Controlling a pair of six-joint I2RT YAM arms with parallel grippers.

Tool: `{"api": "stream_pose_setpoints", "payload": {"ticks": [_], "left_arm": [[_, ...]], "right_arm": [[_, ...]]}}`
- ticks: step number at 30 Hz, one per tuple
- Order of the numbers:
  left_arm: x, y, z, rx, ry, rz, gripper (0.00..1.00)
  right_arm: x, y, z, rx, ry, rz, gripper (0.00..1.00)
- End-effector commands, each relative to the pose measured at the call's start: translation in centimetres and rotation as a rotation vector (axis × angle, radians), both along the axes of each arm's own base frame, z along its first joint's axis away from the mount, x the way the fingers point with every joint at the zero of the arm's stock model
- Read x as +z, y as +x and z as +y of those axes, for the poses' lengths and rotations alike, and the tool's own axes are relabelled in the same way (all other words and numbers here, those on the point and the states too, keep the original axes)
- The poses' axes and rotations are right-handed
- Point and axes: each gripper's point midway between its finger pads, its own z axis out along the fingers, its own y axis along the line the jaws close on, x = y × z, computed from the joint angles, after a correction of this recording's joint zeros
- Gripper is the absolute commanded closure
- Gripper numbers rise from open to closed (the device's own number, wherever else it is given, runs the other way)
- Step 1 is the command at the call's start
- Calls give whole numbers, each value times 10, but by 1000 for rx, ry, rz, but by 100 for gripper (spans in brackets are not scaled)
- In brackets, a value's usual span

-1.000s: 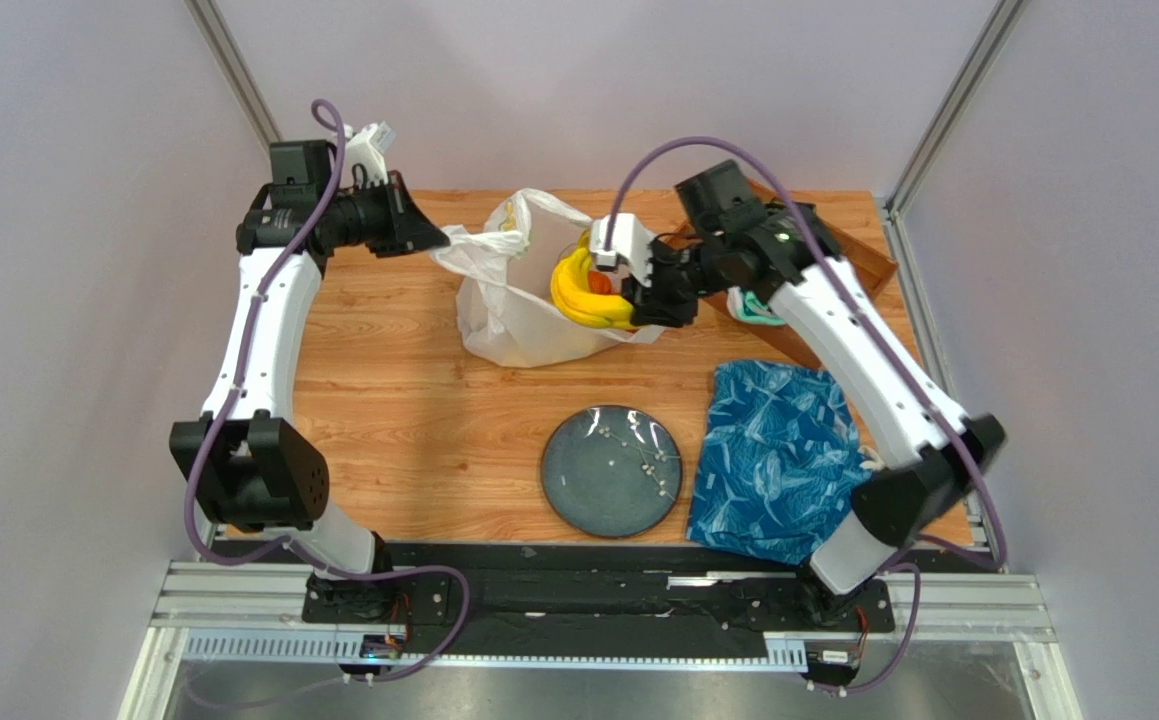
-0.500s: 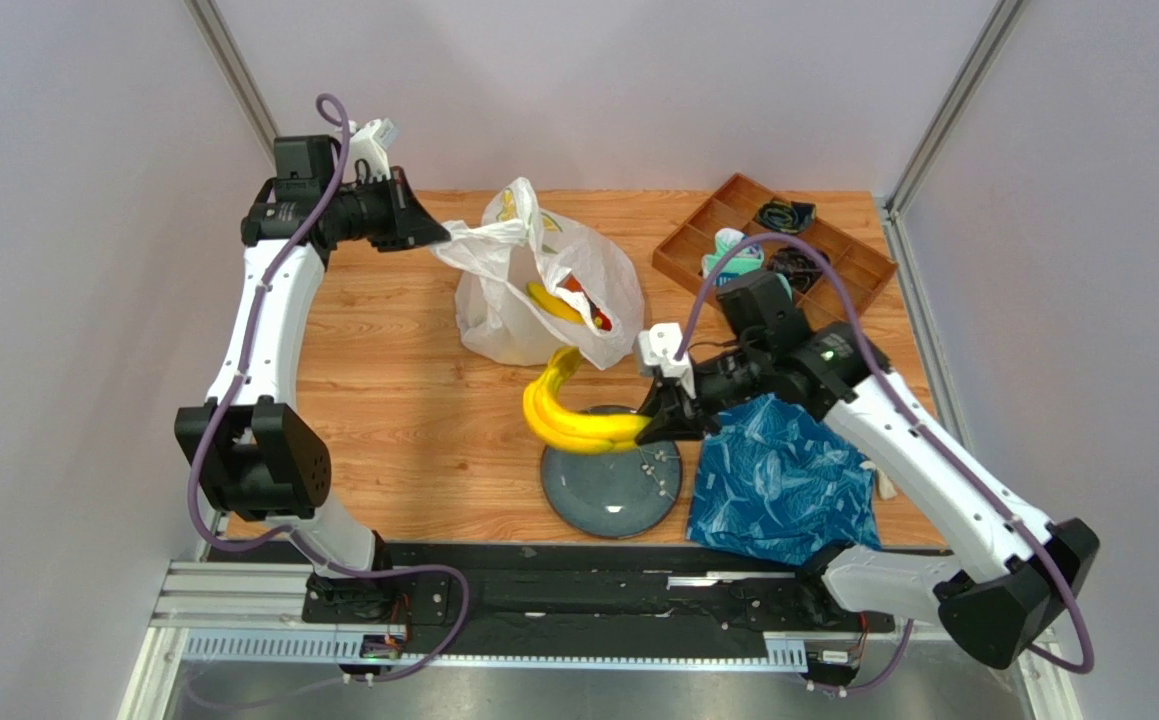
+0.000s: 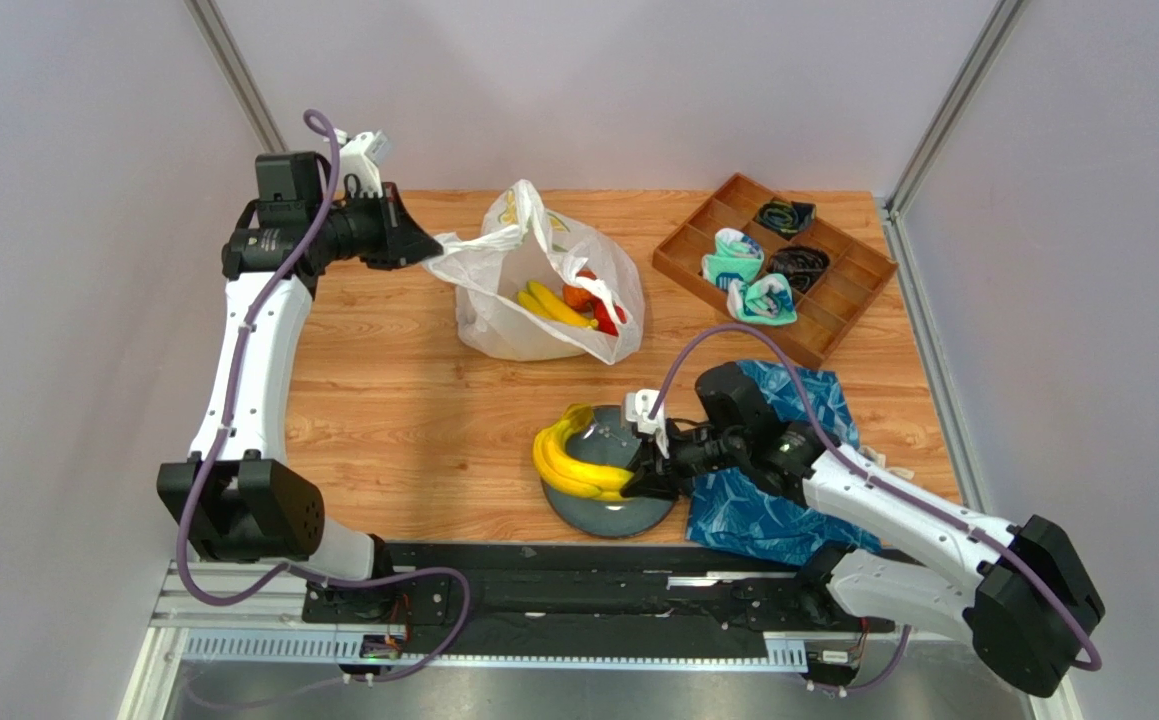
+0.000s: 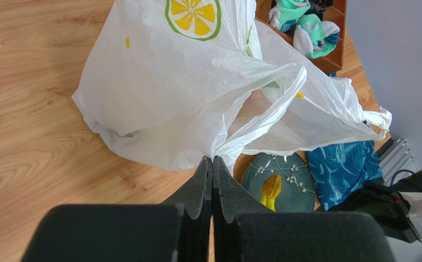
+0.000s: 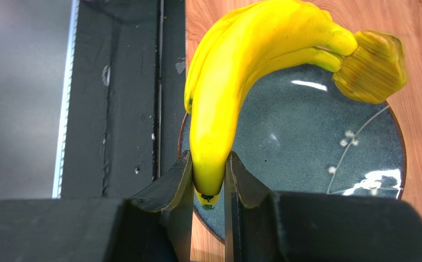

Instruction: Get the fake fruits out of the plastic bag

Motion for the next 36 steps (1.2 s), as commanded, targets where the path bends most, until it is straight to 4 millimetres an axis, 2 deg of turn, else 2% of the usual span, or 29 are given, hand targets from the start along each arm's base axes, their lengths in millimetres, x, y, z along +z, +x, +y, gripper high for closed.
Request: {"api": "stream_pose_setpoints", "payload": {"ticks": [1, 3, 4, 7, 8, 11, 12, 13, 14, 16, 17, 18, 20, 21, 23, 24, 25, 26, 29, 30, 31, 32, 33, 34, 35, 36], "left_arm": [[11, -11, 4, -6, 41, -62, 100], [10, -11, 5, -8, 46, -65, 100], [10, -12, 5, -10, 50, -64, 100], [11, -12, 5, -11, 54, -71, 100], [11, -13, 5, -12, 55, -72, 100], [11, -14, 6, -11, 62, -76, 100], [10, -15, 6, -9, 62, -73, 100], [9, -15, 6, -10, 61, -70, 100], [10, -17, 5, -15, 58, -70, 100], [9, -18, 3, -28, 49, -70, 100], [10, -18, 2, -28, 44, -71, 100], [12, -18, 1, -32, 42, -79, 100], [14, -19, 0, -39, 33, -84, 100], [16, -19, 0, -40, 33, -89, 100], [22, -19, -1, -47, 25, -100, 100], [24, -19, -3, -52, 20, -103, 100], [27, -19, -3, -52, 18, -109, 100], [28, -19, -4, -52, 12, -105, 100], [28, -24, -8, -57, -26, -95, 100], [29, -26, -9, -59, -33, -102, 100], [22, -29, -10, -57, -44, -78, 100], [24, -35, -11, -57, -45, -87, 100], [23, -37, -11, -59, -48, -87, 100], [16, -42, -11, -57, -49, -69, 100], [18, -47, -11, -56, -48, -79, 100], [16, -51, -12, -56, -48, -80, 100]], "right_arm": [[8, 22, 18, -128, 111, -51, 99], [6, 19, 24, -138, 124, -11, 98], [-6, 14, 25, -141, 95, 18, 98], [-17, 3, 28, -142, 97, 57, 93], [-26, -3, 26, -139, 88, 73, 82], [-28, -9, 29, -113, 92, 84, 61], [-33, -10, 28, -106, 62, 102, 46], [-33, -13, 29, -85, 42, 128, 11], [-30, -17, 29, -71, -7, 169, 0], [-32, -19, 29, -31, -62, 184, 0], [-36, -22, 23, -24, -111, 203, 0], [-25, -16, 28, -14, -104, 172, 0], [-18, -8, 24, -26, -135, 131, 0], [-1, -2, 27, -33, -110, 91, 0], [17, 6, 25, -35, -98, 26, 0], [25, 4, 19, -31, -108, 8, 0], [43, 11, 20, -40, -90, -46, 0], [48, 12, 15, -35, -105, -76, 0], [91, 29, 17, -114, -63, -153, 0], [98, 34, 19, -142, -63, -145, 0], [107, 40, 22, -173, -60, -141, 0], [133, 45, 28, -186, -23, -154, 0], [133, 50, 36, -198, -35, -116, 0], [144, 56, 40, -216, -19, -111, 1], [160, 64, 48, -232, 27, -134, 2], [163, 71, 54, -241, 45, -155, 3]]}}
